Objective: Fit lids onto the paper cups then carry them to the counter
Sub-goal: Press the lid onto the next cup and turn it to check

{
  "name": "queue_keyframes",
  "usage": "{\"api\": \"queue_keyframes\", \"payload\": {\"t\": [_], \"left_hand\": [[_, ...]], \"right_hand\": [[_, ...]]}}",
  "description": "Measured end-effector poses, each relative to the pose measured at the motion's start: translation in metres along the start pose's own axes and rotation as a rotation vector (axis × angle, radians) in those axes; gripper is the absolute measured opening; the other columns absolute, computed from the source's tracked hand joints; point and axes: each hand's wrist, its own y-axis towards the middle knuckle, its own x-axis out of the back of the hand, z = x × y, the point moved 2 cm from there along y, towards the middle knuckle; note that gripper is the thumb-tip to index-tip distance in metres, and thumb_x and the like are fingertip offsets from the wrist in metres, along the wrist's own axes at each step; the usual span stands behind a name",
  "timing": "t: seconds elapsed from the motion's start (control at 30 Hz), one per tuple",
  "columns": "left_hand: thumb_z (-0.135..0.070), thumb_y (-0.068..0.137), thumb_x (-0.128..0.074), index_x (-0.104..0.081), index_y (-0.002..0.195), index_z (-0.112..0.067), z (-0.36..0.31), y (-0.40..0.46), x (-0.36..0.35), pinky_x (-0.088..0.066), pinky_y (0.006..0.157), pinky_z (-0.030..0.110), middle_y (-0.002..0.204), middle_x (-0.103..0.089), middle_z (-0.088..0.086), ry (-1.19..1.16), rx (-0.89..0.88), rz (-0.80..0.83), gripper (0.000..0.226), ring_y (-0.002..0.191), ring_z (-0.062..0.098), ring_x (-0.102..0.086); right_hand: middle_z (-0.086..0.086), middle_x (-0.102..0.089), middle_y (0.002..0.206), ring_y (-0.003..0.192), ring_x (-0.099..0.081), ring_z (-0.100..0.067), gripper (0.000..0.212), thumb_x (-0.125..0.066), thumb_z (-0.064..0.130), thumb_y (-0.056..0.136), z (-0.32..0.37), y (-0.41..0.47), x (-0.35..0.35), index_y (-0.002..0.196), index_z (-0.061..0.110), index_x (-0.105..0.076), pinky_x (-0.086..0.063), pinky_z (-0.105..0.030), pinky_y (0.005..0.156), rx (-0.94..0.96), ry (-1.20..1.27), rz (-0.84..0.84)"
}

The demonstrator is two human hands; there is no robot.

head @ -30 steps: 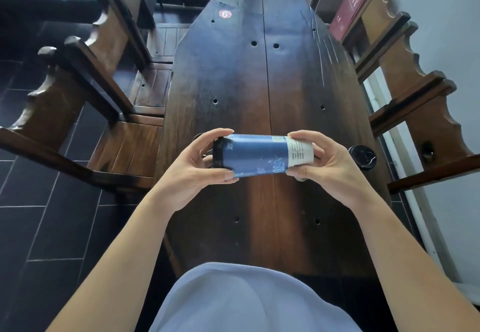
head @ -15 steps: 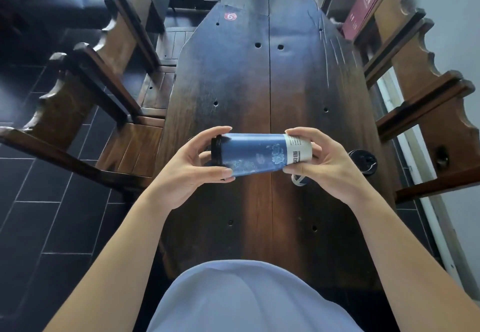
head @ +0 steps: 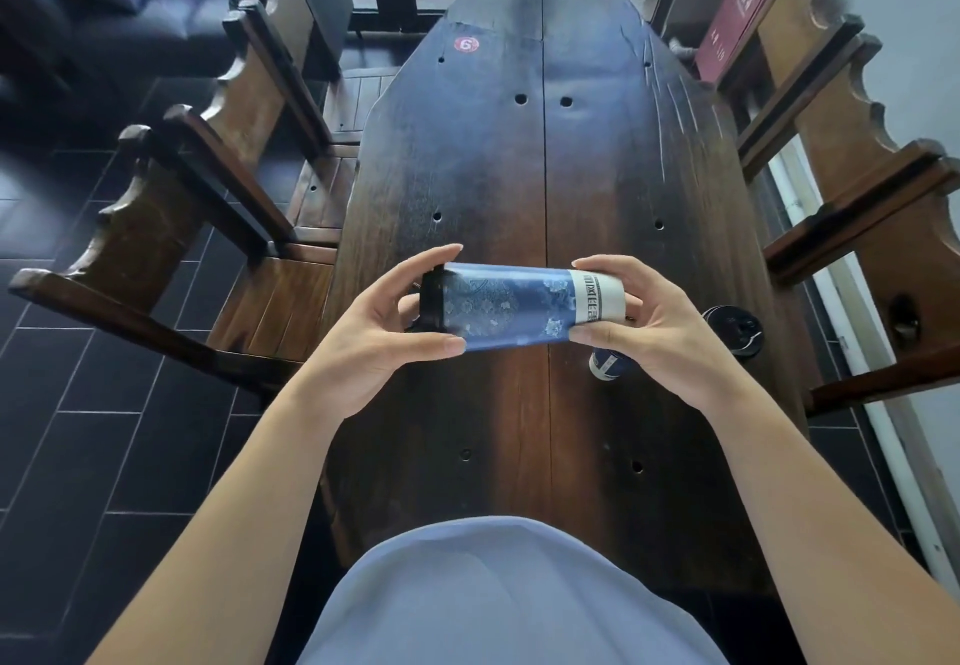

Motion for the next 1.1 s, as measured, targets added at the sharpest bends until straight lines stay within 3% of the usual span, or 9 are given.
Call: {"api": "queue_keyframes", "payload": {"t": [0.1,0.17,0.3,0.5,0.67,0.7,0.8,0.93,1.1], "left_hand": [[-0.01,0.067,-0.087,-0.068,0.133,-0.03,-0.001,0.0,0.0,-0.057,0.094,0.042,0.121,-0.07,0.002,0.003,-0.007,-0.034,0.072,0.111,0.023,-0.063],[-0.012,0.071,-0.086,-0.07,0.129,-0.032,-0.001,-0.001,-0.002,-0.063,0.085,0.045,0.115,-0.071,-0.002,-0.013,0.001,-0.055,0.064,0.106,0.024,-0.068],[-0.006,0.081,-0.077,-0.068,0.132,-0.034,0.002,-0.003,-0.006,-0.064,0.078,0.052,0.116,-0.072,-0.006,-0.019,0.02,-0.074,0.058,0.106,0.025,-0.072],[-0.009,0.066,-0.088,-0.067,0.136,-0.031,0.003,-0.006,-0.007,-0.059,0.093,0.06,0.128,-0.07,-0.001,-0.001,-0.011,-0.048,0.077,0.116,0.025,-0.065],[-0.011,0.07,-0.087,-0.065,0.135,-0.026,0.004,-0.008,-0.008,-0.056,0.09,0.072,0.127,-0.068,0.0,-0.004,-0.002,-0.081,0.071,0.115,0.029,-0.067],[-0.011,0.072,-0.087,-0.065,0.135,-0.028,0.004,-0.008,-0.009,-0.057,0.088,0.07,0.128,-0.068,-0.001,-0.007,0.006,-0.086,0.069,0.114,0.028,-0.069],[-0.007,0.076,-0.085,-0.064,0.138,-0.033,0.005,-0.009,-0.008,-0.06,0.088,0.065,0.133,-0.066,0.0,-0.018,0.023,-0.078,0.07,0.116,0.029,-0.07],[-0.012,0.067,-0.088,-0.064,0.139,-0.031,0.005,-0.011,-0.008,-0.059,0.098,0.045,0.133,-0.067,-0.002,0.036,0.002,-0.044,0.078,0.12,0.022,-0.064],[-0.015,0.074,-0.086,-0.065,0.135,-0.034,0.004,-0.01,-0.01,-0.062,0.086,0.057,0.128,-0.068,-0.004,0.034,0.02,-0.076,0.068,0.114,0.028,-0.07]], "right_hand": [[0.004,-0.072,0.109,0.103,-0.071,-0.023,0.061,-0.086,0.022,0.075,-0.003,0.001,0.002,0.131,0.029,-0.062,-0.062,-0.045,0.084,-0.029,-0.008,0.016],[0.003,-0.071,0.115,0.109,-0.069,-0.02,0.068,-0.087,0.018,0.073,-0.003,0.0,0.002,0.134,0.029,-0.06,-0.06,-0.032,0.085,-0.018,0.021,0.035],[-0.008,-0.066,0.12,0.106,-0.067,-0.016,0.071,-0.087,0.004,0.071,-0.004,-0.002,0.0,0.135,0.02,-0.06,-0.058,-0.035,0.09,0.009,0.084,0.029],[-0.011,-0.065,0.119,0.102,-0.066,-0.02,0.066,-0.086,0.0,0.076,-0.009,-0.005,0.003,0.134,0.022,-0.061,-0.048,-0.078,0.089,-0.002,0.079,0.026],[-0.01,-0.063,0.126,0.111,-0.066,-0.017,0.073,-0.086,0.005,0.075,-0.006,-0.007,0.003,0.139,0.024,-0.058,-0.059,-0.045,0.095,0.019,0.047,0.023],[-0.01,-0.063,0.126,0.112,-0.065,-0.017,0.074,-0.086,0.004,0.075,-0.006,-0.007,0.004,0.14,0.024,-0.057,-0.059,-0.046,0.094,0.024,0.05,0.026],[-0.008,-0.066,0.122,0.107,-0.063,-0.028,0.066,-0.083,0.002,0.08,-0.005,-0.008,0.003,0.137,0.023,-0.059,-0.053,-0.071,0.089,0.025,0.071,0.04],[-0.005,-0.065,0.121,0.112,-0.064,-0.019,0.062,-0.083,0.013,0.078,-0.005,-0.011,0.005,0.134,0.024,-0.06,-0.058,-0.048,0.092,0.016,0.051,0.02],[-0.001,-0.066,0.125,0.118,-0.062,-0.02,0.072,-0.089,0.02,0.072,-0.006,-0.015,0.006,0.137,0.026,-0.059,-0.056,-0.043,0.096,0.03,0.063,0.038]]}}
